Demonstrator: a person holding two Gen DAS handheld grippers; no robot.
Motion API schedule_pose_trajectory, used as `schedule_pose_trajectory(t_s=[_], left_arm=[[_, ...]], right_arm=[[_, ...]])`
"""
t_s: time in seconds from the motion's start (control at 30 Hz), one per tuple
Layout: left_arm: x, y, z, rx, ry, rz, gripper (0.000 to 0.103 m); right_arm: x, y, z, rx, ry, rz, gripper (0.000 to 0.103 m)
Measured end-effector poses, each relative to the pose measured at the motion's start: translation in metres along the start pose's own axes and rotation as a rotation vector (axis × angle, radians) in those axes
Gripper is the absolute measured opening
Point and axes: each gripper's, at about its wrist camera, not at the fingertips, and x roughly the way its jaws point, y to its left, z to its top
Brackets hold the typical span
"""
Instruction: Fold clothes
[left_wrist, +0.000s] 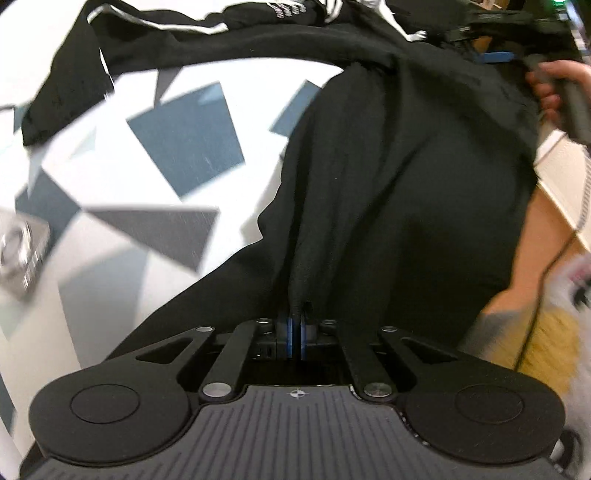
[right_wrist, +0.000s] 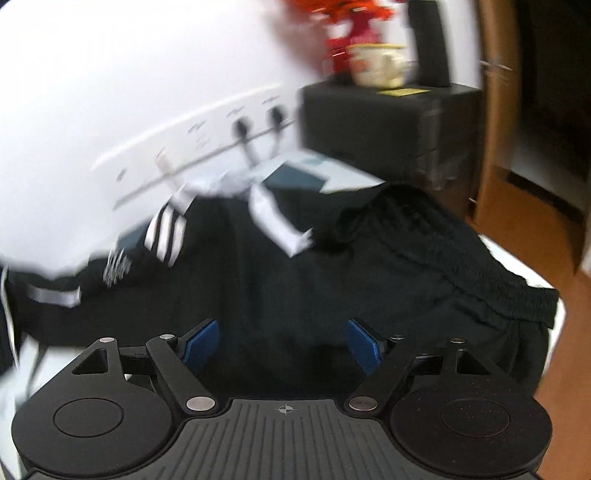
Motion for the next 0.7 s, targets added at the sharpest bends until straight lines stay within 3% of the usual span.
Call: schedule_pose_trajectory(t_s=[0.1, 0.27, 0.37, 0.43, 0.53, 0.63, 0.7], left_arm=[[-0.008, -0.005, -0.012, 0.012, 0.033, -0.029, 0.004], [-0.021, -0.004, -0.014, -0.012, 0.029, 0.056, 0.014], [-0.047, -0.001, 0.004, -0.025, -0.077, 0.035, 0.030], [-0.065, -0.008, 0.024, 0.026, -0.194, 0.041, 0.060], [-0.075, -0.020, 0.061, 0.073, -0.303, 0.066, 0.060], [-0.067, -0.021, 0.095, 0.030, -0.360, 0.094, 0.060], [-0.046, -0.019, 0.115, 0.020, -0.371, 0.158, 0.060]], right_arm=[[0.012, 0.022, -0.019, -0.080, 0.074, 0.072, 0.073], [0.029, 0.047, -0.026, -0.113, 0.170, 0.117, 0.073], [0.022, 0.051, 0.005, -0.082, 0.117, 0.151, 0.073], [0.011, 0.050, 0.035, -0.084, 0.041, 0.191, 0.073], [0.001, 0.032, 0.078, -0.051, -0.055, 0.203, 0.068], [0.000, -0.005, 0.112, 0.021, -0.117, 0.120, 0.066], [0.003, -0.030, 0.125, 0.046, -0.139, 0.058, 0.066]])
